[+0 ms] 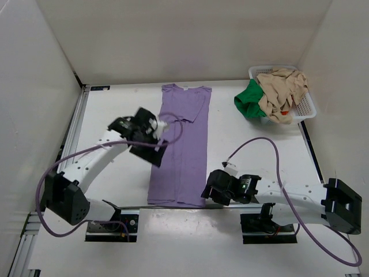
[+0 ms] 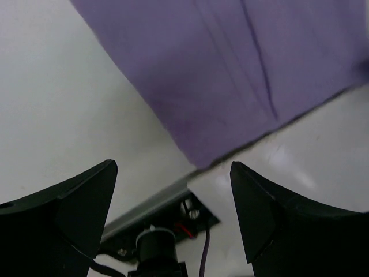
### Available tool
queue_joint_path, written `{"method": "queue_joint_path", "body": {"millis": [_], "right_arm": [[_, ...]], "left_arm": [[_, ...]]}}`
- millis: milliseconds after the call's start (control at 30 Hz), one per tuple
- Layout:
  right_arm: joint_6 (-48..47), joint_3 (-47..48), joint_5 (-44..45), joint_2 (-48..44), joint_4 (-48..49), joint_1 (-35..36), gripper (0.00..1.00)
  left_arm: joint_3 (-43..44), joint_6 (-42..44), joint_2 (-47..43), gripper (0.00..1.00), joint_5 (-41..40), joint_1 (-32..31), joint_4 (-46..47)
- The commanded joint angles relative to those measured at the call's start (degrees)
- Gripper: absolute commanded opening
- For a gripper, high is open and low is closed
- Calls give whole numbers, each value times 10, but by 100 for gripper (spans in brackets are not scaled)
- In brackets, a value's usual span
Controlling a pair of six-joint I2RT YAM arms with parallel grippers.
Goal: Fold and stack the t-shirts
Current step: Rotate the tshirt 90 degrees, then grab the bottom of the folded rectangular tshirt with both arms
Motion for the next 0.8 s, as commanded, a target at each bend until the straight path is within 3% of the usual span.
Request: {"method": "queue_joint_path", "body": {"millis": [0, 33, 67, 100, 233, 333, 367, 500, 767], "right_arm": [[-12, 27, 12, -8, -23, 4, 66], [0, 27, 12, -8, -23, 9, 66], [8, 27, 18, -8, -23, 10, 66], [16, 27, 19, -8, -23, 16, 66], [49, 27, 33, -8, -23, 37, 66], [76, 27, 46, -2, -23, 51, 66], [81, 27, 52, 3, -23, 56, 66], [87, 27, 58, 8, -23, 56, 66], [87, 32, 64, 26, -18, 56, 66]], "left_arm": [[-86, 1, -34, 90, 17, -48, 14], [-97, 1, -61, 90, -4, -49, 41], [-114, 1, -74, 90, 18, -29, 64], [-114, 1, -84, 90, 95, -15, 97], [-153, 1, -102, 93, 171, 12, 147], [-250, 1, -93, 91, 220, 2, 153], [-306, 1, -87, 88, 220, -4, 142], [-391, 1, -95, 83, 194, 2, 156], [-414, 1, -95, 79, 165, 34, 220]]}}
